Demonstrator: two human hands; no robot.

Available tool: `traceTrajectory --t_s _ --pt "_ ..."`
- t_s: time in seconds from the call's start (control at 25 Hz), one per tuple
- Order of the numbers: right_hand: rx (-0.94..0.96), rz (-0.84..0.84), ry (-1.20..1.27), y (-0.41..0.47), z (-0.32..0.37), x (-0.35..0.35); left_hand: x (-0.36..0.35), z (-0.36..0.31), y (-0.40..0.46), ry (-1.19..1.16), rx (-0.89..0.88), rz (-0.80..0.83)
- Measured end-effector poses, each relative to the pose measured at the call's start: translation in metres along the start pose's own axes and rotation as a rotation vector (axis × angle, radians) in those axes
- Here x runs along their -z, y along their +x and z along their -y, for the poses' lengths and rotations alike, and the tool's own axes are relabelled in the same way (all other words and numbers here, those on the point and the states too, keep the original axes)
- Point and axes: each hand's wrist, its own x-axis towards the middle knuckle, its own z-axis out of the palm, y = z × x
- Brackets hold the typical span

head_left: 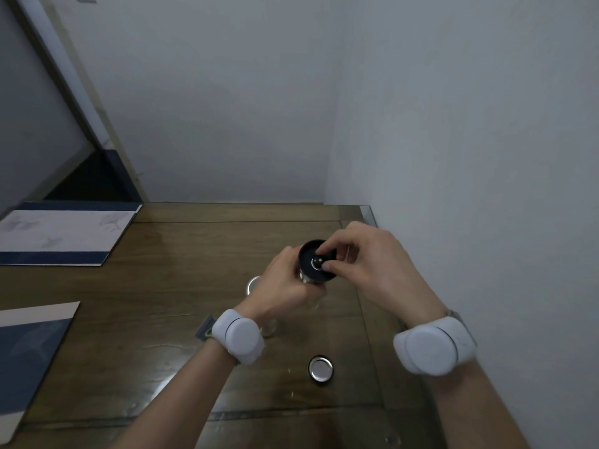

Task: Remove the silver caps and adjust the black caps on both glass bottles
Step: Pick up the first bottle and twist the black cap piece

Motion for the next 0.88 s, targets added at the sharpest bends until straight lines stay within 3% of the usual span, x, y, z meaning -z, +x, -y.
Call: traceTrajectory --t_s 0.16,0.4,0.88 --pt "-0.082 -0.063 0.048 -0.005 0.003 -0.004 -0.002 -0.005 -0.003 -0.002 0.022 -0.023" --pt "-0.269 -0.344 -0.015 -0.017 0.021 -0.024 -0.01 -0.008 -0.002 -0.003 0.041 -0.124" --pt "-0.241 -0.416 -0.003 -0.017 0.028 -0.032 -0.011 -0.01 -0.008 0.01 0.016 -0.176"
